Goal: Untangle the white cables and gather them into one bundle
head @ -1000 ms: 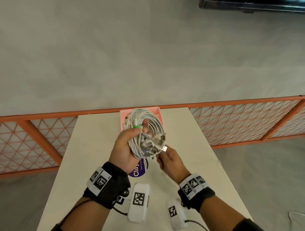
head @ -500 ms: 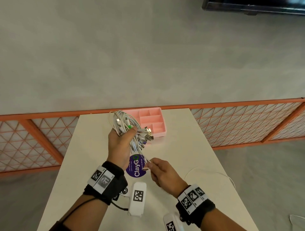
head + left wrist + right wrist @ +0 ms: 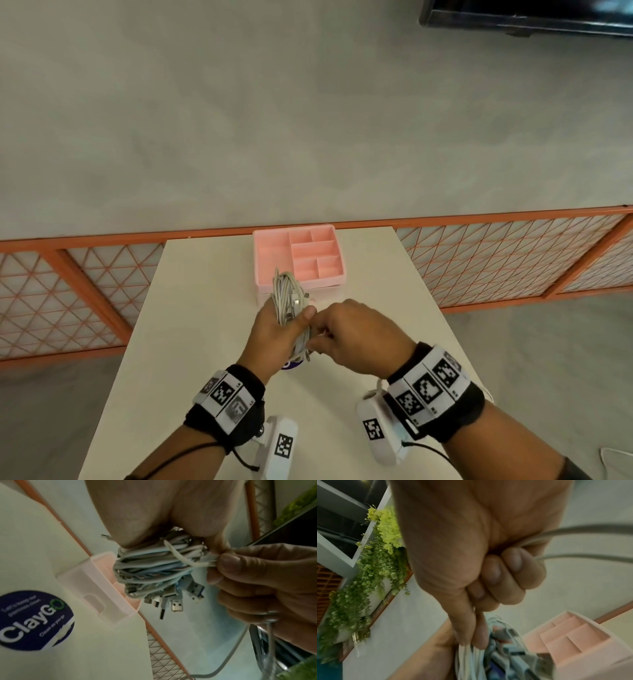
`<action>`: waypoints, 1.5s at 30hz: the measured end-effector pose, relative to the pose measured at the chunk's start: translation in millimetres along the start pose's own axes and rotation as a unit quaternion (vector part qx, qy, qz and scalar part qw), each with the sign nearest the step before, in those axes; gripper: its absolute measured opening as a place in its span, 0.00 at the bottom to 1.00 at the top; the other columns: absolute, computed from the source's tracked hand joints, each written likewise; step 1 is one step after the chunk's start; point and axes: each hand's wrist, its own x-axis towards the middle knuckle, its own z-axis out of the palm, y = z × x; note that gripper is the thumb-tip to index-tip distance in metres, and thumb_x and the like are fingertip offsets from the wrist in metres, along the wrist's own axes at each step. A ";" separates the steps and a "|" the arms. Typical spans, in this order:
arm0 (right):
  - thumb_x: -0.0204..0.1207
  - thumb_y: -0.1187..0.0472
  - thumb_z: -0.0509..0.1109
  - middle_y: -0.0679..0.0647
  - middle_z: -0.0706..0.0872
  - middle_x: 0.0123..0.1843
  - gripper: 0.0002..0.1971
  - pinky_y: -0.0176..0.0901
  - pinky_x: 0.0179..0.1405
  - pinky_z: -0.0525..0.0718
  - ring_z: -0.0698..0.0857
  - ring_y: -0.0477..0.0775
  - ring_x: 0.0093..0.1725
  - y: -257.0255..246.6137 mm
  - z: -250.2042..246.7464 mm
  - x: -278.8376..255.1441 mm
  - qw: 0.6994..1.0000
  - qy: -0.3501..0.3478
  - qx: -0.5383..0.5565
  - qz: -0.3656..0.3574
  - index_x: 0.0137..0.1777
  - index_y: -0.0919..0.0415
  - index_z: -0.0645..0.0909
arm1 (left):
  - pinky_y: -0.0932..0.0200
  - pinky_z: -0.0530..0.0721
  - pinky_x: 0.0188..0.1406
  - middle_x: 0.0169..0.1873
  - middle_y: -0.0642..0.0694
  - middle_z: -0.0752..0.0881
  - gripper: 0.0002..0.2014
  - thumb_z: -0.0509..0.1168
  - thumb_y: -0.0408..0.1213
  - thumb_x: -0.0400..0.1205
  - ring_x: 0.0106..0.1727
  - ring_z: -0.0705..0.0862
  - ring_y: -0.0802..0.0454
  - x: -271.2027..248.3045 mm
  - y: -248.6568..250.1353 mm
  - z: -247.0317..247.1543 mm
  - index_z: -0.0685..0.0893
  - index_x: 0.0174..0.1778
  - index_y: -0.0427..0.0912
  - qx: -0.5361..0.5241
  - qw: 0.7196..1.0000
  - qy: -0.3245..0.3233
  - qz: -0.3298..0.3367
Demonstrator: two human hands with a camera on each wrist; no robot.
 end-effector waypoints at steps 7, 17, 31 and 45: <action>0.73 0.57 0.79 0.40 0.80 0.27 0.06 0.30 0.30 0.72 0.78 0.38 0.27 3.0 -41.5 10.8 0.996 -0.062 0.064 -0.002 0.41 0.58 0.87 | 0.56 0.88 0.47 0.47 0.46 0.92 0.45 0.88 0.52 0.55 0.50 0.91 0.50 -0.3 1.4 5.1 0.78 0.62 0.34 -0.047 0.988 -0.147 -0.021; 0.73 0.60 0.80 0.40 0.82 0.26 0.06 0.29 0.32 0.74 0.75 0.38 0.27 42.8 -70.5 36.2 0.973 0.016 0.230 -0.014 0.44 0.62 0.90 | 0.44 0.87 0.51 0.36 0.38 0.88 0.21 0.75 0.33 0.66 0.40 0.89 0.40 -8.8 16.1 3.4 0.84 0.54 0.32 -0.062 0.981 -0.166 -0.083; 0.84 0.60 0.65 0.74 0.84 0.40 0.12 0.47 0.35 0.78 0.79 0.57 0.35 51.0 6.0 38.0 0.817 0.212 0.534 0.048 0.56 0.65 0.88 | 0.53 0.84 0.49 0.35 0.47 0.80 0.25 0.72 0.31 0.72 0.37 0.83 0.51 -0.9 40.2 -7.0 0.72 0.64 0.33 -0.463 0.830 -0.243 -0.192; 0.86 0.70 0.58 0.33 0.79 0.24 0.17 0.26 0.30 0.68 0.75 0.36 0.24 22.5 67.6 17.0 0.907 0.174 0.381 0.051 0.42 0.48 0.76 | 0.46 0.88 0.54 0.45 0.41 0.89 0.24 0.81 0.35 0.62 0.47 0.90 0.44 16.6 38.1 -0.9 0.86 0.52 0.34 -0.412 0.903 -0.031 -0.121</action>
